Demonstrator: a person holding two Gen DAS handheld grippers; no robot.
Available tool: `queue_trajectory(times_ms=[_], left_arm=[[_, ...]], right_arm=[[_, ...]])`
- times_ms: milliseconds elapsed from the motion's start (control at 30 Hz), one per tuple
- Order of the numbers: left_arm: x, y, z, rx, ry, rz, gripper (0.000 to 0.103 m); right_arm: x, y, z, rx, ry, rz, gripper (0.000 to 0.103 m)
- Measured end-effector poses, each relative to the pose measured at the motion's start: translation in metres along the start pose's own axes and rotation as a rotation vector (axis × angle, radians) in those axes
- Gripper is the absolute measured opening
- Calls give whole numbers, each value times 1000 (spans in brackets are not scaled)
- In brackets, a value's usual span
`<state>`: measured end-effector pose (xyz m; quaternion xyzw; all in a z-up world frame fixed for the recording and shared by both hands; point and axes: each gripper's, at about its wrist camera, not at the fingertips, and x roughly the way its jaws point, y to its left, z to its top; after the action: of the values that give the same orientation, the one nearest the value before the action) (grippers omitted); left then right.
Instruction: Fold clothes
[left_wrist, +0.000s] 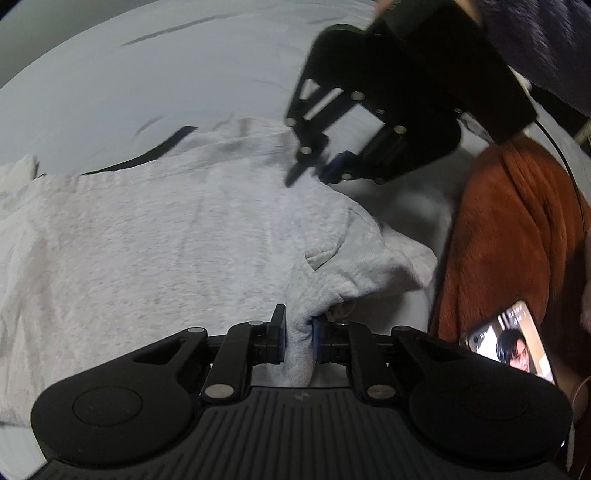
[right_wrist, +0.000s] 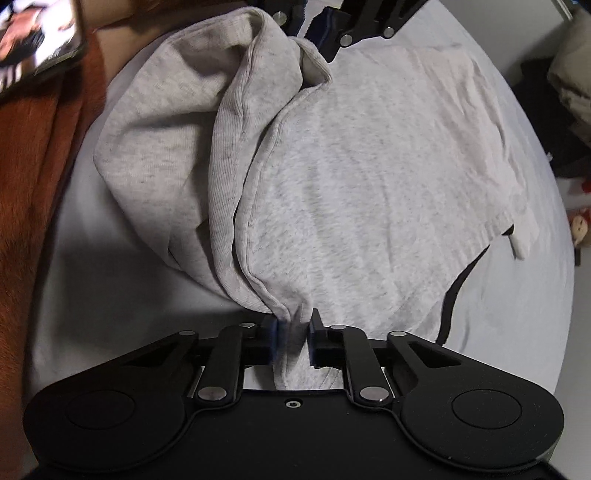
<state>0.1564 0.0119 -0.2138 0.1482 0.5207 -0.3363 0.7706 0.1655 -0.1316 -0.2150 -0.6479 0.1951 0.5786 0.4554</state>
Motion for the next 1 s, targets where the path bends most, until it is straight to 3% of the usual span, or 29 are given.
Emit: queue_trajectory(times_ms=[267, 633, 800, 1000], left_arm=[[-3, 12, 0, -46, -70, 30, 12], [-41, 50, -17, -145, -200, 106, 12], [-64, 92, -42, -288, -267, 151, 12], [-75, 142, -66, -417, -303, 200, 12]], right_arm=[[-23, -23, 7, 32, 15, -35, 11], [-49, -94, 45, 60, 46, -85, 10], [-50, -142, 76, 51, 55, -104, 10], [-23, -203, 123, -2, 47, -105, 10]])
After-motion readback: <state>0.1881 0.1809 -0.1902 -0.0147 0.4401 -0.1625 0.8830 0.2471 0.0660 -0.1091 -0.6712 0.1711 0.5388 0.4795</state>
